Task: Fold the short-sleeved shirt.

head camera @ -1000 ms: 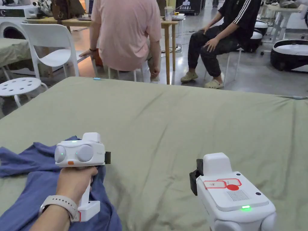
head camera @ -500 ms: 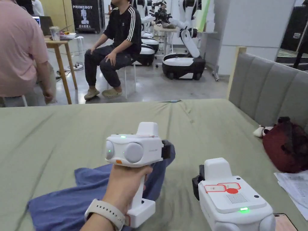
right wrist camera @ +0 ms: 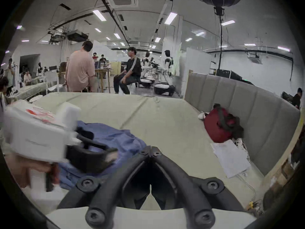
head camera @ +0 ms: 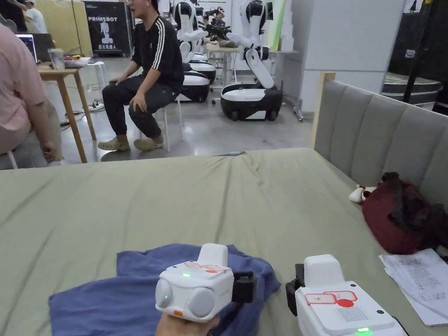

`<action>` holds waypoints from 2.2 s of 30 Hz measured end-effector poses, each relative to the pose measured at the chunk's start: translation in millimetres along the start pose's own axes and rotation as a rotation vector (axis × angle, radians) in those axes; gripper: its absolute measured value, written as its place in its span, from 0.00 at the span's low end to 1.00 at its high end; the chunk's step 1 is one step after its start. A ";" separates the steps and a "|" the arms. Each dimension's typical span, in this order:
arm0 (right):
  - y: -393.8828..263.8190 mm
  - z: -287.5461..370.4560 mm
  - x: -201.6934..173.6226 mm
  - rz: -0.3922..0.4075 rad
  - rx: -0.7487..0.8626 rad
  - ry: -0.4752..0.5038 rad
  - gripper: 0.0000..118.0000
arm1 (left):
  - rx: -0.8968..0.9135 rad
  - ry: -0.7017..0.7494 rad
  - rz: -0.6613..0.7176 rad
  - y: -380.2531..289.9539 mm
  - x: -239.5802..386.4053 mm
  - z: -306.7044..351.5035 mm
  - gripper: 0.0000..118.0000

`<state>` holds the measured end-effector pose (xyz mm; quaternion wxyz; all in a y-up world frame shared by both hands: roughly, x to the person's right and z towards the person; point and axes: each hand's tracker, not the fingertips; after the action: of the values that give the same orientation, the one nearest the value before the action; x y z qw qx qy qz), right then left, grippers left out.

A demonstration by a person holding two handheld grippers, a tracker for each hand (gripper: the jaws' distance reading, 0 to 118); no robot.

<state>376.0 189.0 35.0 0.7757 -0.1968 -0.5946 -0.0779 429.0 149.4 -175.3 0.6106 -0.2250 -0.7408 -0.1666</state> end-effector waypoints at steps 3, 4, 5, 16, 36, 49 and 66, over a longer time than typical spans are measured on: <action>5.7 -7.4 -24.3 0.013 0.019 0.041 0.00 | 0.122 0.148 0.040 -15.0 -31.8 77.6 0.80; 6.5 -9.1 -33.1 0.018 0.024 0.054 0.00 | 0.159 0.208 0.059 -24.3 -43.3 101.1 0.79; 8.0 -12.8 -41.4 0.017 0.028 0.075 0.00 | 0.182 0.269 0.070 -34.6 -56.2 125.4 0.79; 15.4 -16.2 -94.2 0.011 0.045 0.147 0.00 | 0.165 0.472 0.152 -55.8 -132.7 192.3 0.00; -26.5 -58.1 -28.1 0.054 -0.063 -0.002 0.00 | -0.442 0.456 0.184 -22.9 -314.0 -25.7 0.41; -57.1 -182.3 57.6 0.137 -0.327 0.133 0.52 | -0.372 0.460 -0.045 9.8 -259.3 37.1 0.02; -3.1 -189.8 32.7 0.191 -0.376 0.238 0.06 | -0.274 0.475 -0.067 6.3 -263.6 79.3 0.01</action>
<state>553.3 114.4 26.0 0.7938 -0.3828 -0.4526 -0.1361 406.9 161.8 -449.4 0.7253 -0.2353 -0.5543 -0.3336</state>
